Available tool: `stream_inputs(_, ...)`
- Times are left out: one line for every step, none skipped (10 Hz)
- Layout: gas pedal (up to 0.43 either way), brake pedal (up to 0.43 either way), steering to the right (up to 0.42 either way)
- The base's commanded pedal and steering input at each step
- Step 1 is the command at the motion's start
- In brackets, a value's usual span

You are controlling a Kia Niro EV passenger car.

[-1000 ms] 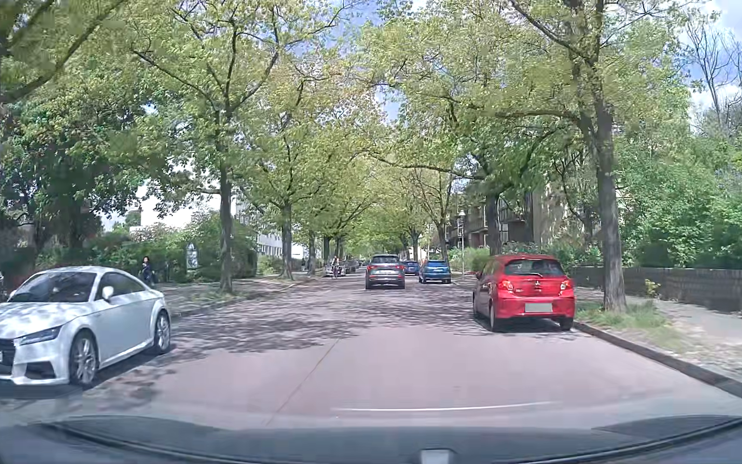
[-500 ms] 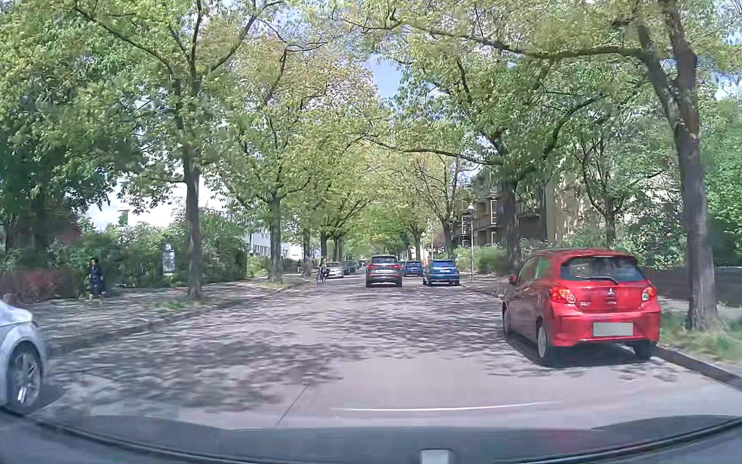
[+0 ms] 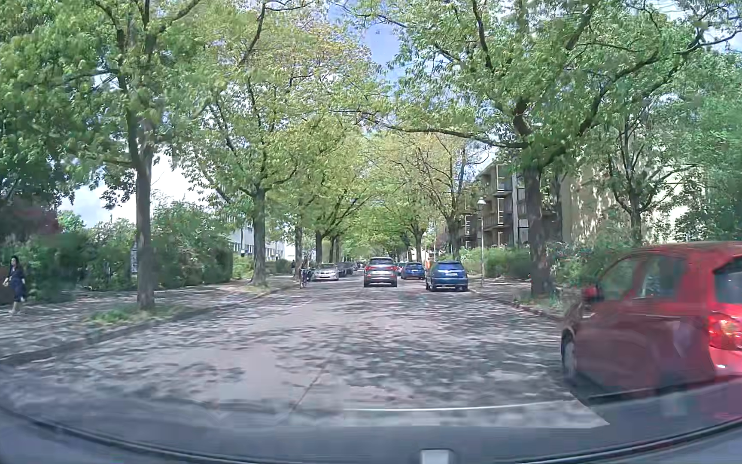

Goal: Follow the waypoints while adhering to traffic rules and regulations

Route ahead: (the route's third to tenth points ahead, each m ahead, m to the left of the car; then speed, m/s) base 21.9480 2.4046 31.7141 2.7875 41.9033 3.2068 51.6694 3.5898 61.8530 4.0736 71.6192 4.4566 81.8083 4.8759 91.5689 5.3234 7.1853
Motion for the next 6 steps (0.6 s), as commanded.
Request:
stream_inputs(0.409,0.018,-0.004)
stream_inputs(0.409,0.018,-0.005)
stream_inputs(0.409,0.018,-0.006)
stream_inputs(0.409,0.018,-0.009)
stream_inputs(0.409,0.018,-0.015)
stream_inputs(0.409,0.018,-0.014)
